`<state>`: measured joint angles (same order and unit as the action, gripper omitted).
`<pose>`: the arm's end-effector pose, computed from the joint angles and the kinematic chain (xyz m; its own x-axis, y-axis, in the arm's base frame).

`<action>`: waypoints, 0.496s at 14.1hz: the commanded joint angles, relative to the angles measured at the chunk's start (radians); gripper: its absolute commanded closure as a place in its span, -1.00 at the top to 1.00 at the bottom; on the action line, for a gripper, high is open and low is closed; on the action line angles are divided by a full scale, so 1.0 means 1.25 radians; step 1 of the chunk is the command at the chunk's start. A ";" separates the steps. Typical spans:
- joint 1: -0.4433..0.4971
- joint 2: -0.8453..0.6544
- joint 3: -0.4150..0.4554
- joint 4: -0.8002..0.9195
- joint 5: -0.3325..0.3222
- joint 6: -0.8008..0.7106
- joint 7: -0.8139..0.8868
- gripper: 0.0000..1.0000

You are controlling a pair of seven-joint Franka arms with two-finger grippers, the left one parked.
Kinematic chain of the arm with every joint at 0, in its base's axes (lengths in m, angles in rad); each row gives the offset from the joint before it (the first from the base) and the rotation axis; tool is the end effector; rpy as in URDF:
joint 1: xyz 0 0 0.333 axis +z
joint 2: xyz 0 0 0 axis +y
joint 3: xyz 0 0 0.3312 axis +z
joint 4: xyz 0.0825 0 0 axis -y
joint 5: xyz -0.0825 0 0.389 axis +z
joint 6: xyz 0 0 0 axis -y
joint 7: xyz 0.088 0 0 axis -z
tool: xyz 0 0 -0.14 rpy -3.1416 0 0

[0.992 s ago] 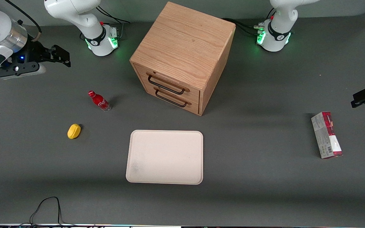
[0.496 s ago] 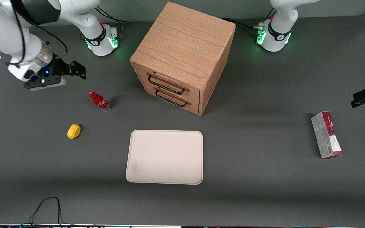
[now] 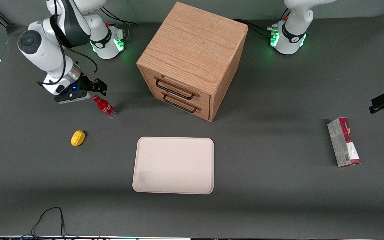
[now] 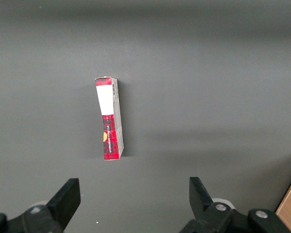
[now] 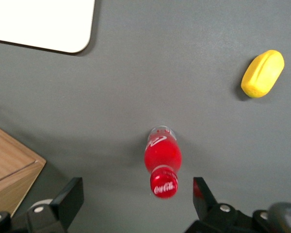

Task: Place coke bottle on tray
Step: 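Move the open right gripper toward the red Coca-Cola bottle, then lower the right gripper and close it around the bottle's body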

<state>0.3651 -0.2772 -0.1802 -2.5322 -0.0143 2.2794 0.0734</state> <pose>0.4262 0.0810 0.3525 0.9918 0.1262 0.0177 0.1268 -0.9911 -0.0394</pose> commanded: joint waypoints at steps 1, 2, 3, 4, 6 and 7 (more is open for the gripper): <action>0.001 0.038 -0.006 -0.019 -0.013 0.070 -0.002 1.00; -0.001 0.038 -0.007 -0.039 -0.020 0.104 -0.005 1.00; -0.002 0.041 -0.009 -0.059 -0.036 0.137 -0.005 1.00; -0.002 0.052 -0.018 -0.069 -0.039 0.162 -0.005 1.00; -0.002 0.062 -0.020 -0.079 -0.040 0.182 -0.005 1.00; -0.002 0.061 -0.020 -0.083 -0.040 0.183 -0.005 1.00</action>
<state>0.3633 -0.1962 -0.1989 -2.6191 -0.0446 2.4809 0.0726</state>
